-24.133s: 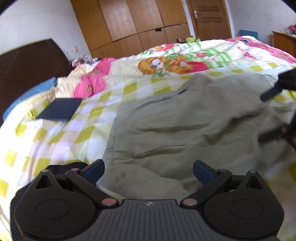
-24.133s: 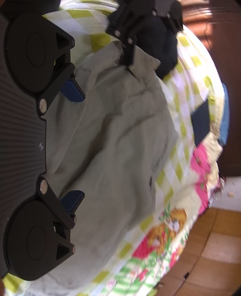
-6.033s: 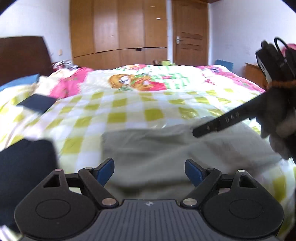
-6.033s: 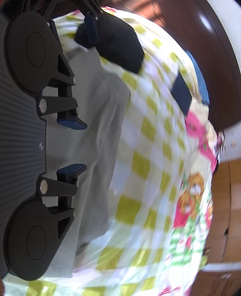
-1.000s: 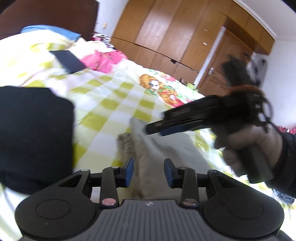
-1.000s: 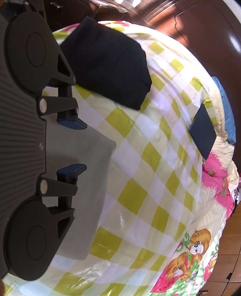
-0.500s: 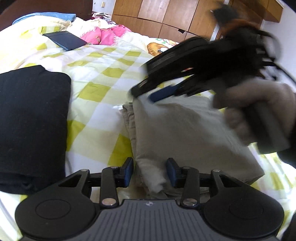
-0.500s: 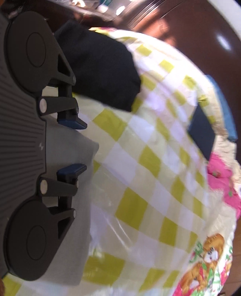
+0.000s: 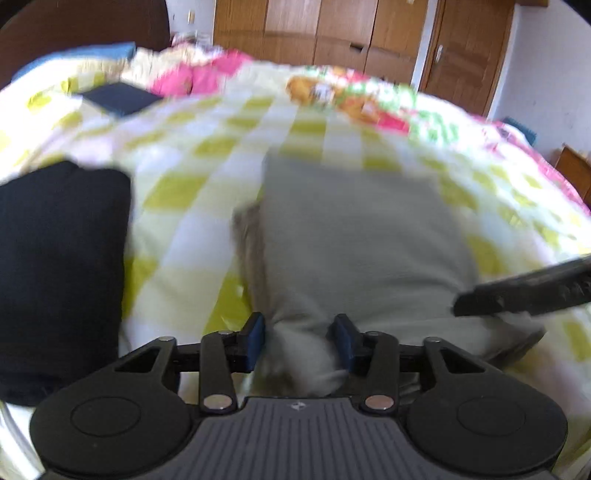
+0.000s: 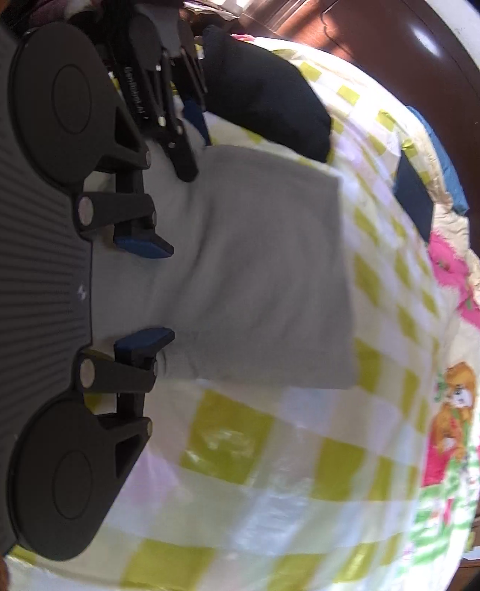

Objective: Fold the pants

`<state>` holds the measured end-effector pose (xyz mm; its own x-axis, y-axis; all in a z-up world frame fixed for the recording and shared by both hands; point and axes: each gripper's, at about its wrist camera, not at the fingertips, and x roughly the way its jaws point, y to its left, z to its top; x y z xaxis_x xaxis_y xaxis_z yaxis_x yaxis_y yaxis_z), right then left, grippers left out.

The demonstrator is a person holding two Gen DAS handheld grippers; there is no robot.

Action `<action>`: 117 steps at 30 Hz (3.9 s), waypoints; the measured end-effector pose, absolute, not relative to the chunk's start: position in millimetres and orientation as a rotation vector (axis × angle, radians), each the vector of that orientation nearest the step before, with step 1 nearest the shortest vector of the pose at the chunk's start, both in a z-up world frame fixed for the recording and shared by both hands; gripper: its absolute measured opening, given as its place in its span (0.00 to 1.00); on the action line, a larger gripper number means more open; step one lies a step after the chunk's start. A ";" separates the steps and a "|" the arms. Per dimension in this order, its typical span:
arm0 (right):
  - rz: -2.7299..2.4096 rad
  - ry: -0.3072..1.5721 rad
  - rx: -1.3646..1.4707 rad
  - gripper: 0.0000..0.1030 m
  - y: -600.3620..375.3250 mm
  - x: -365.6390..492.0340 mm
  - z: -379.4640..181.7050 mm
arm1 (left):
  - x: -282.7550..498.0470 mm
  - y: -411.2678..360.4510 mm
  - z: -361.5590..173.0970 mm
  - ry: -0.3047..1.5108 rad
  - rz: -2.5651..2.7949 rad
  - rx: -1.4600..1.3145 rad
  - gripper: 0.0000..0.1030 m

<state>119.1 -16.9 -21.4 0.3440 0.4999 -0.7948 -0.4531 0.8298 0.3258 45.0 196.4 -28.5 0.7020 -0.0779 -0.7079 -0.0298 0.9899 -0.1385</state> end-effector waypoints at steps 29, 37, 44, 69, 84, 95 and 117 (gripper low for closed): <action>0.731 1.068 0.358 0.64 -47.7 198.3 -31.3 | 65.5 207.4 -7.3 0.779 -0.052 -0.207 0.60; 0.732 1.069 0.330 0.64 -42.6 199.9 -27.7 | 69.5 204.1 1.2 0.777 -0.027 -0.158 0.45; 0.722 0.948 0.220 0.64 -21.4 207.1 23.5 | 65.0 200.5 -3.0 0.785 -0.005 -0.152 0.46; 0.820 1.133 -0.053 0.19 162.0 186.8 -13.6 | 22.7 214.1 -22.4 0.718 0.058 -0.286 0.29; 0.592 1.046 0.079 0.54 -18.1 179.8 6.5 | 17.7 217.1 3.4 0.679 0.037 -0.295 0.54; 0.759 1.115 0.437 0.43 -28.9 193.0 -45.0 | 46.8 204.1 -24.6 0.831 0.043 -0.229 0.64; 0.301 0.968 0.357 0.25 -230.2 163.6 -7.4 | 106.1 23.6 -12.9 0.807 -0.329 0.050 0.63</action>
<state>163.6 -230.2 -7.4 0.5335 0.4029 -0.7437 -0.0891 0.9011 0.4243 106.1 23.6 -12.9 0.6436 -0.2694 -0.7164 0.3073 0.9482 -0.0805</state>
